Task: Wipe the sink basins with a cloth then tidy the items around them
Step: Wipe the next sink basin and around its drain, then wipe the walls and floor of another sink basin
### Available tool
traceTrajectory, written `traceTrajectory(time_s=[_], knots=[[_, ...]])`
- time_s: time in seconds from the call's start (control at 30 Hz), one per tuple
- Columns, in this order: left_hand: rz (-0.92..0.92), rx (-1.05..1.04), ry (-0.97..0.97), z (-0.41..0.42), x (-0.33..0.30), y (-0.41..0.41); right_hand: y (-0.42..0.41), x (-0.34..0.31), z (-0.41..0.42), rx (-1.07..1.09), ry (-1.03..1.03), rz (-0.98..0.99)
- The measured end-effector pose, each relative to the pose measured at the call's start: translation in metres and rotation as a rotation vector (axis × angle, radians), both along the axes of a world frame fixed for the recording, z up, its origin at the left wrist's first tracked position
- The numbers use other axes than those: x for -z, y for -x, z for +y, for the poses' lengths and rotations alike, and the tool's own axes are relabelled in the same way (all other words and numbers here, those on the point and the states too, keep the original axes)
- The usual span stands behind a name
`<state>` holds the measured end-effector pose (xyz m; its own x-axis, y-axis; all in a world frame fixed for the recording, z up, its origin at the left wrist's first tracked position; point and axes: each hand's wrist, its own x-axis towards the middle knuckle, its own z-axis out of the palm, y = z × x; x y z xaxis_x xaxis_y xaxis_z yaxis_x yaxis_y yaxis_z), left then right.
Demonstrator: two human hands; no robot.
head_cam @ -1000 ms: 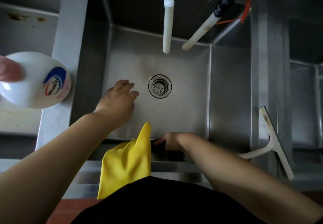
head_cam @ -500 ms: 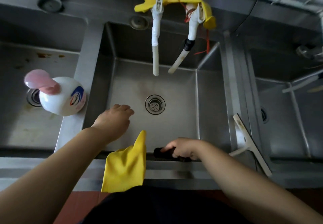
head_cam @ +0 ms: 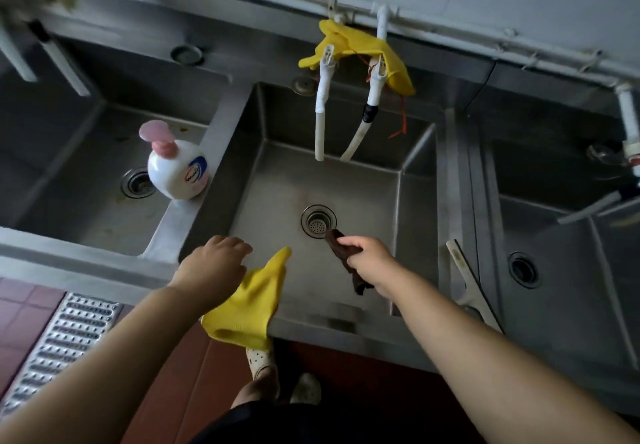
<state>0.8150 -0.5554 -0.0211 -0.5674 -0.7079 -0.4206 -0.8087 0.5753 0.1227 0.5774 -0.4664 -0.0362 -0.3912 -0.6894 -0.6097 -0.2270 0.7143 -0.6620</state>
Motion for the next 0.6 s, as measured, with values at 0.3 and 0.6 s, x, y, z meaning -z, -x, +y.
traceTrajectory(time_s=[0.3,0.6], knots=[[0.075,-0.209,0.057,0.015,-0.03,-0.097,-0.092,-0.041,-0.05,-0.211,0.215,0.021],[0.149,-0.39,0.121,-0.007,-0.045,-0.241,-0.244,-0.065,-0.115,-0.383,0.269,-0.012]])
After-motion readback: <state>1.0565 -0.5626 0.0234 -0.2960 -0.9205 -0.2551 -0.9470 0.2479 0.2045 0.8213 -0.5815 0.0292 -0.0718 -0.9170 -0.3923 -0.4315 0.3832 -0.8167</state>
